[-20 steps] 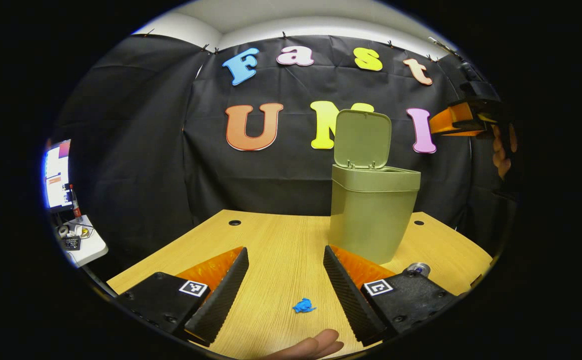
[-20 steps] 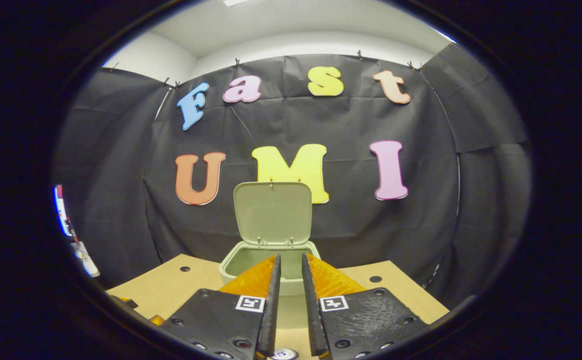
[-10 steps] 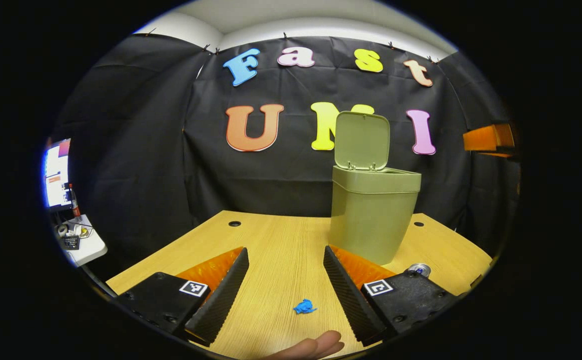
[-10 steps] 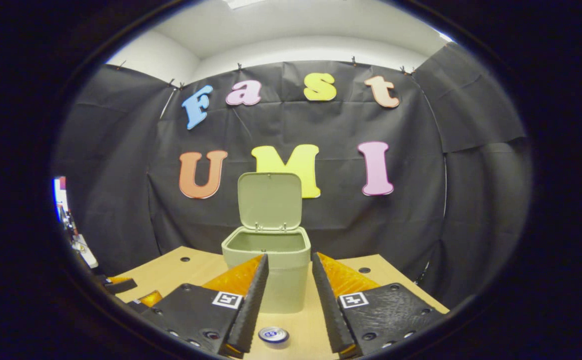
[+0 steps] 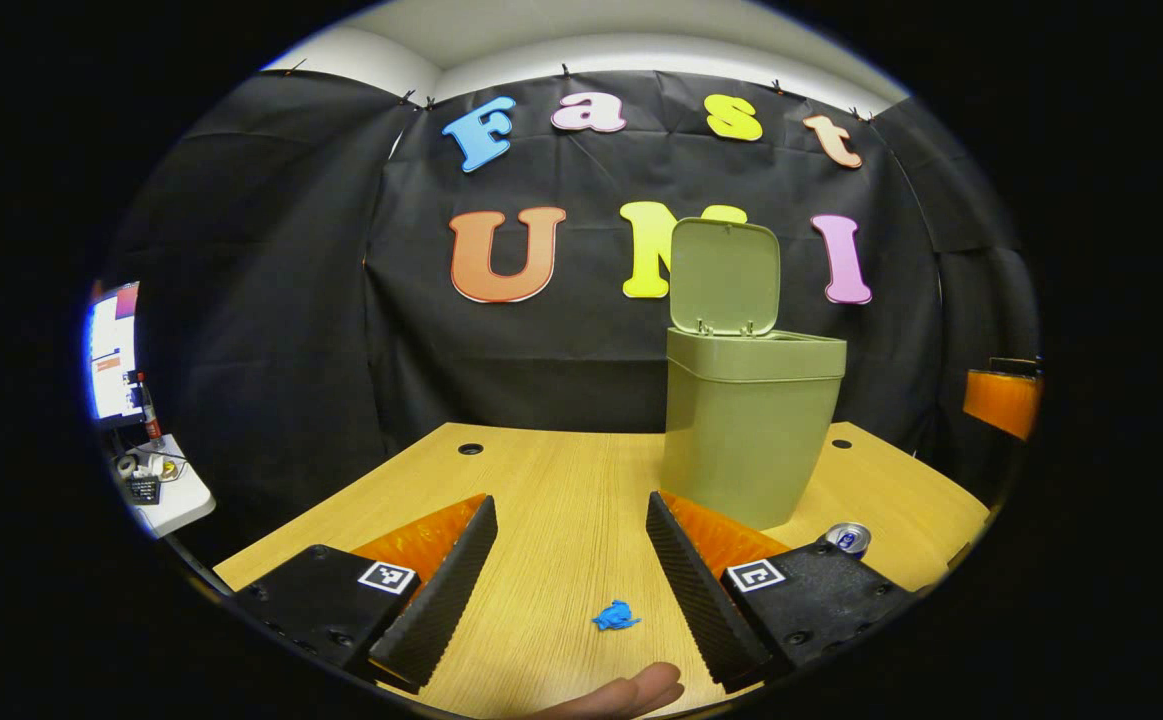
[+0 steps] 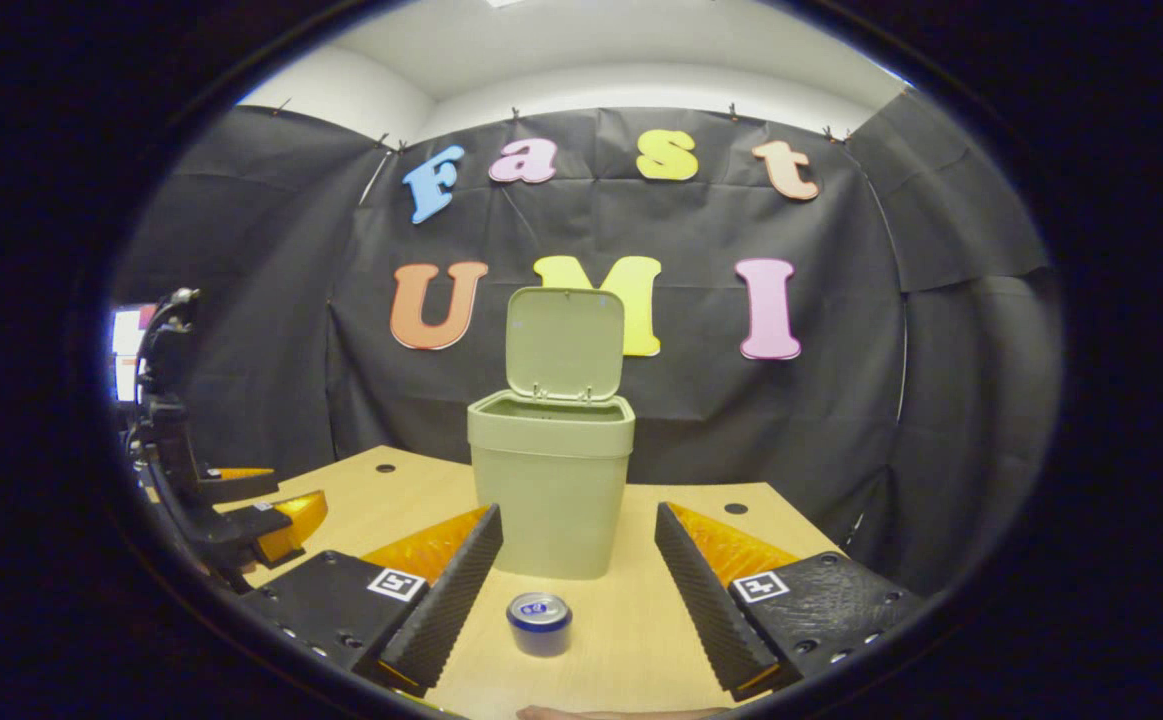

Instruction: Press the lid of the desktop garbage bin to open it, pick up the crumpled paper on the desktop and throw it into the bin, then pick up the pop can on the desktop and drop it into the bin, and finally close the garbage bin lid.

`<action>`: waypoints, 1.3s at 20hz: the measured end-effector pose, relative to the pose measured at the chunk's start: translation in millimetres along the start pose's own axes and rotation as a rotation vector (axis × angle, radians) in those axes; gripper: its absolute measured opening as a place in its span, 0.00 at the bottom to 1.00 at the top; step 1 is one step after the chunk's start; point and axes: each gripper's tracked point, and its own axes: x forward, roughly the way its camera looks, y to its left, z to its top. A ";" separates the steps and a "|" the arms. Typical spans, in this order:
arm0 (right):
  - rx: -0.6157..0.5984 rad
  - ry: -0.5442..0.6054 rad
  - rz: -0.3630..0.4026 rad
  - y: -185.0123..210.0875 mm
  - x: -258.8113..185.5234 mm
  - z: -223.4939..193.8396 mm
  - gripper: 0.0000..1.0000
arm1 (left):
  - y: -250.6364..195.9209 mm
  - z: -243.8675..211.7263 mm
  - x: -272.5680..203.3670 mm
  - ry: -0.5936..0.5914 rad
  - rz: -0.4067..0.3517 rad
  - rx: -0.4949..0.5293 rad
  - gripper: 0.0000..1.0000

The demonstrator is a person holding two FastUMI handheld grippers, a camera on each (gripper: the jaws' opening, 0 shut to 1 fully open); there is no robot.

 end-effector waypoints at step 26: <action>0.076 0.026 -0.027 -34.9 -17.9 -57.7 0.95 | -38.5 -169.2 48.2 0.562 -0.103 0.029 0.83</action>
